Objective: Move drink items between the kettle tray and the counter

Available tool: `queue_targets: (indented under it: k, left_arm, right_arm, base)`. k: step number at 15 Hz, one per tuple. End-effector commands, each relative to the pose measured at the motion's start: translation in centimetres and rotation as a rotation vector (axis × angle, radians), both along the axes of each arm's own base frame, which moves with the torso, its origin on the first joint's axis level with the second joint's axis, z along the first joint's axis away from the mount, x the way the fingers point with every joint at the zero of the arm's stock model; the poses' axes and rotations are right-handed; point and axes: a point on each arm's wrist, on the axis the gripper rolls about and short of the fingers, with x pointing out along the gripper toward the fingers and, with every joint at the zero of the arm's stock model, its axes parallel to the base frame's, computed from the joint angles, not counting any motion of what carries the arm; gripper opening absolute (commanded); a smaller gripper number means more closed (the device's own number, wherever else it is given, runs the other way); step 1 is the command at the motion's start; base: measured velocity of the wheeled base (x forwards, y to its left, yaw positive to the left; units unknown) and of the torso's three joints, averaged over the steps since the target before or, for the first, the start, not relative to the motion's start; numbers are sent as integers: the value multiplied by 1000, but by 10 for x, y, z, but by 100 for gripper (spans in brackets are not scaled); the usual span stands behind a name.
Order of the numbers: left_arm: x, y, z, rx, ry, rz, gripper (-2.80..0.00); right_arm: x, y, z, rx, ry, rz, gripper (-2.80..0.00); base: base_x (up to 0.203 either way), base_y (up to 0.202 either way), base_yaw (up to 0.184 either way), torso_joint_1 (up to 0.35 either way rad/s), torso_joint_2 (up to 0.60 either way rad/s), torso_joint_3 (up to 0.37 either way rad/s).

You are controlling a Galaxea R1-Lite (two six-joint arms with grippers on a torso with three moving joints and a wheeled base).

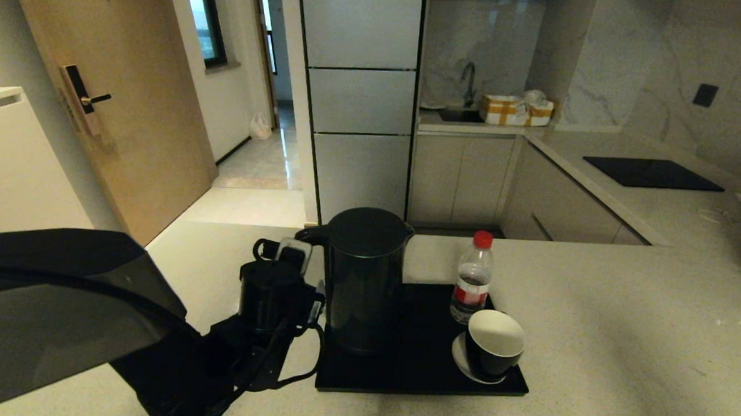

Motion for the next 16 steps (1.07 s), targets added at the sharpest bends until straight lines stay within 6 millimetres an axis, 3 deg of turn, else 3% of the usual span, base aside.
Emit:
queue_targets:
  k: [1, 5, 10, 11, 13, 16]
  left_arm:
    - [-9, 5, 5, -8, -15, 0, 0]
    - [-30, 15, 14, -19, -29, -12, 0]
    - [-63, 36, 56, -77, -126, 11, 0]
    - [-74, 44, 73, -101, -166, 27, -280]
    - [-89, 57, 90, -119, -202, 57, -280]
    - [-95, 76, 102, -95, -185, 135, -280]
  right_arm:
    - [0, 0, 0, -1, 0, 0, -280]
    - [0, 0, 0, -1, 0, 0, -280]
    - [0, 0, 0, -1, 0, 0, -280]
    - [0, 0, 0, 1, 0, 0, -280]
    - [0, 0, 0, 1, 0, 0, -280]
    - [0, 0, 0, 1, 0, 0, -280]
  base:
    - [0, 0, 0, 0, 0, 0]
    - [0, 0, 0, 0, 0, 0]
    - [0, 0, 0, 0, 0, 0]
    - [0, 0, 0, 0, 0, 0]
    - [0, 0, 0, 0, 0, 0]
    - [0, 0, 0, 0, 0, 0]
